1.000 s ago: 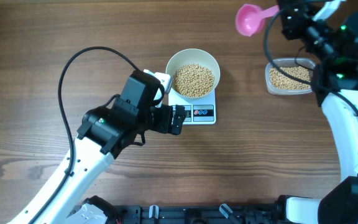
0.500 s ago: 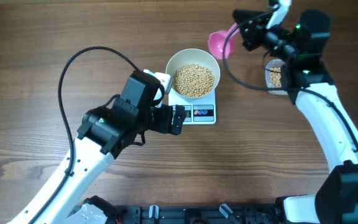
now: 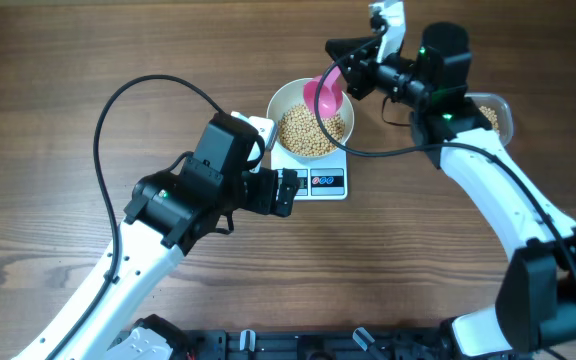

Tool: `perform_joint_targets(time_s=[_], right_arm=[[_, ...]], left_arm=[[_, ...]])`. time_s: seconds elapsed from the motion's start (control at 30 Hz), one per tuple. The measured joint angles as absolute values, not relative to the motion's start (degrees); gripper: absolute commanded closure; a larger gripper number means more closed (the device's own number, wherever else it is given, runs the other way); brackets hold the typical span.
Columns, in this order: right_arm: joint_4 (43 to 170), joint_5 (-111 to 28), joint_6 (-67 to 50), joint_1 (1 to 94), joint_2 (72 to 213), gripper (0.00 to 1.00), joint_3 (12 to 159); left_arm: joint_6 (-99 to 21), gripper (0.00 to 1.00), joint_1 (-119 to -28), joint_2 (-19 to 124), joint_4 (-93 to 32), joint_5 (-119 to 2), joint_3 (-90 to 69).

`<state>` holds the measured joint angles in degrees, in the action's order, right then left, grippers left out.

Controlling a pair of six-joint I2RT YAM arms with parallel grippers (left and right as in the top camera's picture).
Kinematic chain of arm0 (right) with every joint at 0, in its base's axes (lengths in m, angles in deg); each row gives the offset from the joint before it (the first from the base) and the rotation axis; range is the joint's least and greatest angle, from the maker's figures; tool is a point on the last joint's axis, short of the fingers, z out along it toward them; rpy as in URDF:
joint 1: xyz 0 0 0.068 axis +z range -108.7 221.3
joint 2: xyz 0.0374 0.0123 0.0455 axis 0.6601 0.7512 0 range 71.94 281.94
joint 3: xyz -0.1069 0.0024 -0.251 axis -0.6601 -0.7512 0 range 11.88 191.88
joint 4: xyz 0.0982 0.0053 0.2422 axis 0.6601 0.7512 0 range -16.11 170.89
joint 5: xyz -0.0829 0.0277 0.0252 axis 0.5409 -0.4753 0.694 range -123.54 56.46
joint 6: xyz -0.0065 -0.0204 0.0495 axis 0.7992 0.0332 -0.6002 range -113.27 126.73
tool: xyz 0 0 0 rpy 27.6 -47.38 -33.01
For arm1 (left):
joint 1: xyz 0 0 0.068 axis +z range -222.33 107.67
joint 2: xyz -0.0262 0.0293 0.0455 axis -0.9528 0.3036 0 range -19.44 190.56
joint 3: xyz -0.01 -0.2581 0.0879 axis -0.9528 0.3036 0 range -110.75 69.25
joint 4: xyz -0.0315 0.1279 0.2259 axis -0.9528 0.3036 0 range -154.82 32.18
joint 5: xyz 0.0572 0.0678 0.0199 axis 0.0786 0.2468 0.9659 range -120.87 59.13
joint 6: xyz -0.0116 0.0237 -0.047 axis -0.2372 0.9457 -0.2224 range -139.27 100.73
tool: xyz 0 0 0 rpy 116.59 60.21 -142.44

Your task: Scoop item into bowl and weigh 150g on scale

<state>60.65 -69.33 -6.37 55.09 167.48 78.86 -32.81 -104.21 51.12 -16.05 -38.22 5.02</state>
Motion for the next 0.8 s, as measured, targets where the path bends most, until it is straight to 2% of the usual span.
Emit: perform_joint_targets(time_s=[0.3,0.8], right_arm=[[53.88,-67.12,-5.93,55.26,170.35,0.96,78.86],[57.00,-66.18,5.34,55.26,173.52,0.96,78.86]], left_arm=[[-32.81,0.00,-104.21,51.12,-16.05,-38.20,5.02],[-32.84,0.00,-104.21,51.12,-16.07,-38.20,5.02]])
